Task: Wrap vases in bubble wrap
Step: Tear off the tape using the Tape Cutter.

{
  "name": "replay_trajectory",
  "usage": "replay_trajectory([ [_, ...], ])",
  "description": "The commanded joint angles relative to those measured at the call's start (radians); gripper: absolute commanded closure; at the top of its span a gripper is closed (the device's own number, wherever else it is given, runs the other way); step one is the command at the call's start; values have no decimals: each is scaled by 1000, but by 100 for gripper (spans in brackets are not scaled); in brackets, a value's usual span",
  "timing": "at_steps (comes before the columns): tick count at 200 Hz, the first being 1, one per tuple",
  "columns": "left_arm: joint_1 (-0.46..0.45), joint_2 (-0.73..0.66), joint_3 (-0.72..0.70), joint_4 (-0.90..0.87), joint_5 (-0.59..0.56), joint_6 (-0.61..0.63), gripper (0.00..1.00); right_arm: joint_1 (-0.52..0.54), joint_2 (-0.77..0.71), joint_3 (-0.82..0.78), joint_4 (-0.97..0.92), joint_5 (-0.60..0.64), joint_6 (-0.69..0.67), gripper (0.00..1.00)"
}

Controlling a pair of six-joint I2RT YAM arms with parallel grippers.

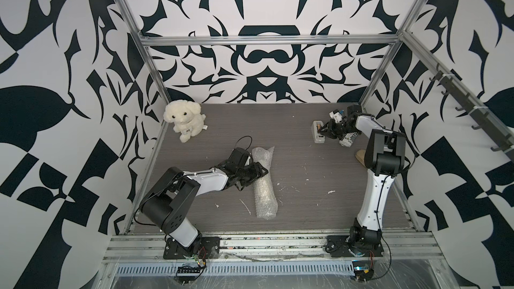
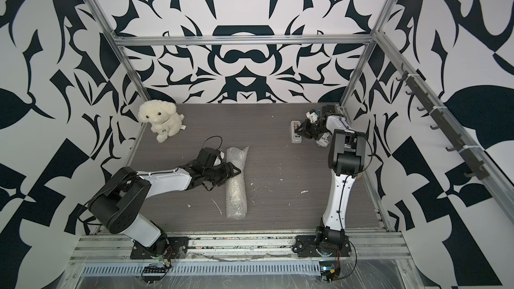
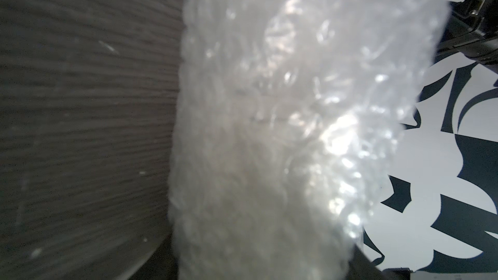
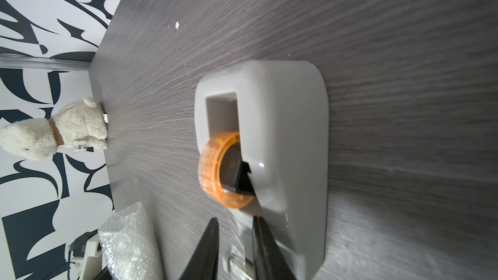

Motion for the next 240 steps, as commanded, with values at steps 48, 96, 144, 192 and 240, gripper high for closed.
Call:
replay_trajectory([
  [48,-3,21,14,0,1,5,51,10,15,34,-36,-63,-13,76],
  [96,-4,23,19,-1,1,4,52,10,29,36,-28,-101,-5,81],
  [144,-4,13,21,-12,1,4,52,8,19,35,-30,-77,-10,88],
  [192,-3,7,19,-15,0,6,52,8,-35,-1,21,-112,24,100],
  [240,-3,3,14,-10,-8,6,52,1,-115,-89,126,-154,108,100],
])
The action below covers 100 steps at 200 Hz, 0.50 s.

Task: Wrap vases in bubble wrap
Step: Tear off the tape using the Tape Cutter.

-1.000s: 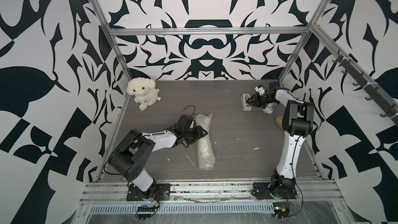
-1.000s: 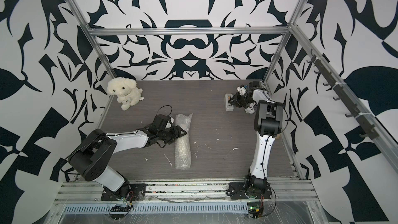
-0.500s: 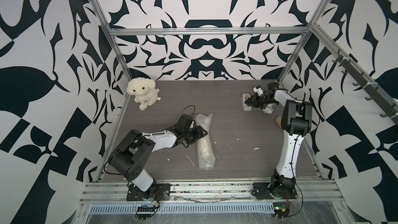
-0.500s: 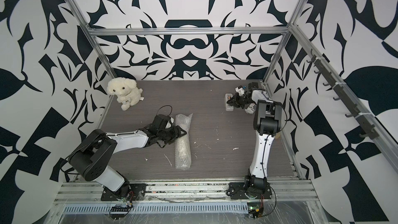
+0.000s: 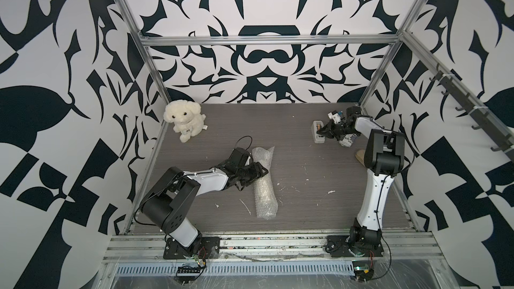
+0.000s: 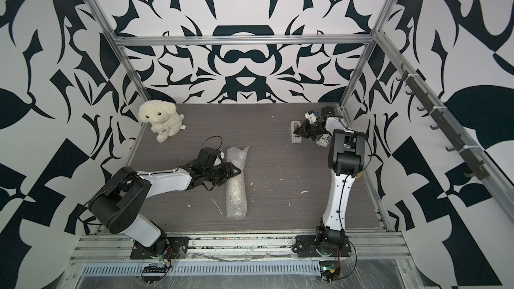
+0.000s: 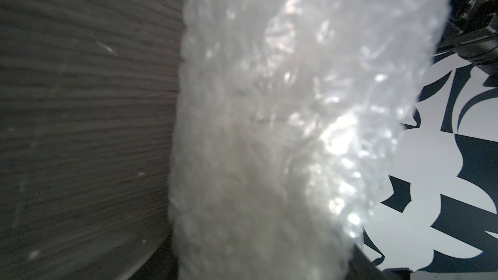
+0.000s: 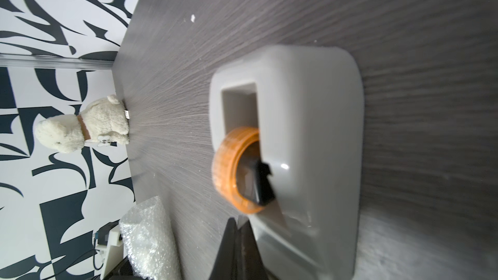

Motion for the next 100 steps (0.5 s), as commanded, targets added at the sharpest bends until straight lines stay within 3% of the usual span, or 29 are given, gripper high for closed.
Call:
replay_trajectory([
  [1,-2,1,13,-12,-7,6,52,1,-96,-36,55,-62,51,100],
  [48,-2,8,10,-3,-3,3,52,-2,-125,-98,80,-85,70,100],
  [100,-3,15,7,9,1,0,52,-14,-211,-231,88,-5,80,100],
])
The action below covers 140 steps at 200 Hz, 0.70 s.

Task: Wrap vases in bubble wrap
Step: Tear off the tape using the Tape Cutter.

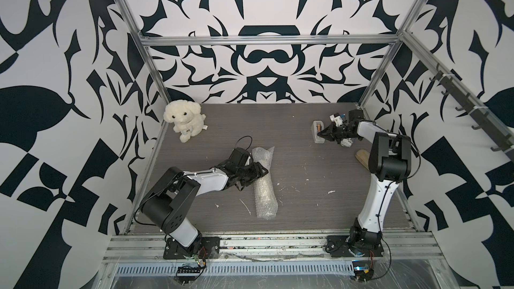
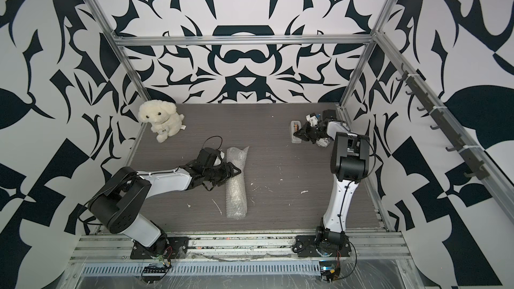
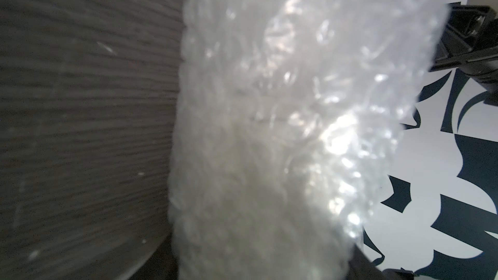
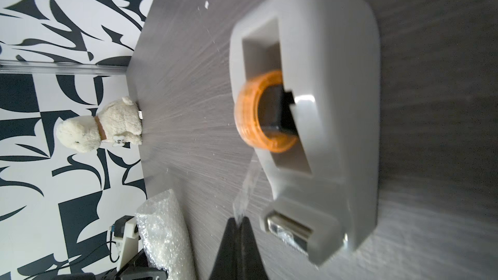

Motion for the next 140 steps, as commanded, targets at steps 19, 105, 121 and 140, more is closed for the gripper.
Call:
replay_trajectory([
  [19,-3,20,4,18,4,-3,52,-16,-78,-54,20,-1,36,100],
  [105,-2,33,7,30,11,-8,52,-29,-28,-89,27,22,59,100],
  [121,-2,32,7,29,11,-7,52,-29,-7,-73,10,47,58,100],
  [140,-3,28,8,29,9,-8,52,-29,8,-59,-34,125,33,100],
])
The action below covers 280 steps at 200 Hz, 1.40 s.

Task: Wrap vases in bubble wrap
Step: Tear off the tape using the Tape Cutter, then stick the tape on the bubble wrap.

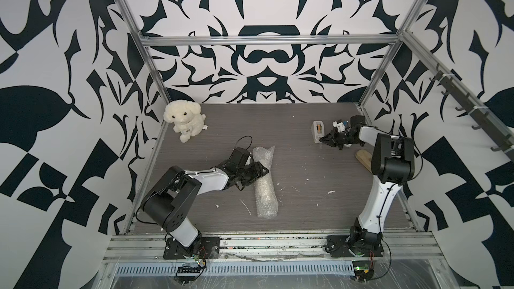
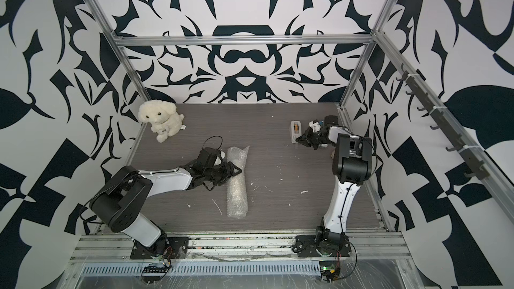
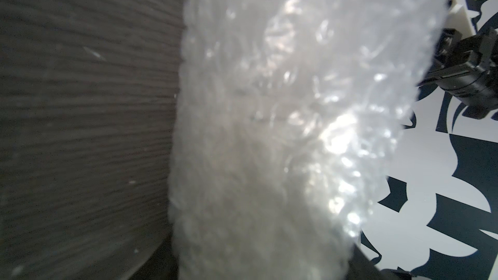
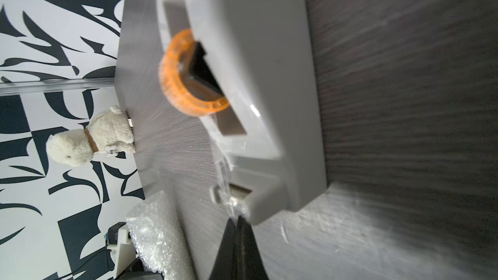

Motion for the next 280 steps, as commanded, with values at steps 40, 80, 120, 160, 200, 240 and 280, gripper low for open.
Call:
replay_trajectory([
  [40,-3,13,9,1,4,-1,52,-1,42,40,-105,183,-15,100],
  [80,-3,2,7,1,3,1,52,7,-4,24,-148,341,-45,100],
  [120,-5,-28,-6,-2,0,1,53,35,-138,-67,-48,216,-14,100],
  [160,-6,-53,-41,48,-13,-35,52,145,-485,-368,306,100,307,100],
  [200,-6,25,-73,219,1,-141,54,580,-806,-682,718,553,660,100],
  [240,-5,68,-72,314,-5,-215,55,925,-937,-876,955,911,826,100],
  [280,-9,62,-132,362,-78,-261,55,1172,-811,-903,1213,1145,896,100],
])
